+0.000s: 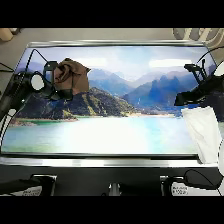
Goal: Fold the shirts.
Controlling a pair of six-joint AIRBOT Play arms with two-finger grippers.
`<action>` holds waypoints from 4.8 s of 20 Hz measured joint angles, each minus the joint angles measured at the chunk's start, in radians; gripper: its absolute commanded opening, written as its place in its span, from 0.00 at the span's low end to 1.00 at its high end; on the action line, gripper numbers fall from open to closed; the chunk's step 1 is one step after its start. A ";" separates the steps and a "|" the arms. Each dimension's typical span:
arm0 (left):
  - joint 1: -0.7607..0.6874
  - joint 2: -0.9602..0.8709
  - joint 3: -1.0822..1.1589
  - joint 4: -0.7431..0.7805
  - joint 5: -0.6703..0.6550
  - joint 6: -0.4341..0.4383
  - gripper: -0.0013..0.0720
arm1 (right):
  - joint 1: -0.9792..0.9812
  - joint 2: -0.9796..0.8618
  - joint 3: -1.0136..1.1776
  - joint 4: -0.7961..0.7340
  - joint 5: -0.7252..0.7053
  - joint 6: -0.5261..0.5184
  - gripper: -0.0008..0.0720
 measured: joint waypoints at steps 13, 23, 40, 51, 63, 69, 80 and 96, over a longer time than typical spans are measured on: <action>0.316 -0.543 0.420 -0.446 0.100 -0.134 0.94 | 0.000 -0.001 0.000 0.000 -0.070 0.012 0.74; 0.286 -0.656 0.451 -0.565 0.198 -0.089 0.05 | 0.000 0.003 0.000 0.011 -0.091 0.012 0.74; -0.415 -0.006 0.372 -0.489 0.182 0.349 0.05 | 0.000 0.607 0.083 -0.045 -0.472 0.074 0.74; -0.421 -0.126 0.304 -0.243 -0.064 0.168 1.00 | 0.000 0.541 -0.014 0.020 -0.090 0.000 0.79; 0.354 0.011 -0.192 -0.230 -0.338 0.307 0.99 | 0.000 0.409 -0.814 0.247 -0.034 -0.186 0.98; 0.442 -0.003 -0.335 -0.241 -0.259 0.375 0.99 | 0.000 0.405 -0.926 0.266 -0.087 -0.208 0.98; 0.406 -0.090 -0.370 -0.318 -0.179 0.388 0.07 | 0.000 0.245 -0.955 0.348 -0.170 -0.224 0.94; 0.403 0.438 -0.076 -0.524 -0.003 0.445 0.05 | 0.125 0.350 -0.436 0.457 -0.146 -0.285 0.04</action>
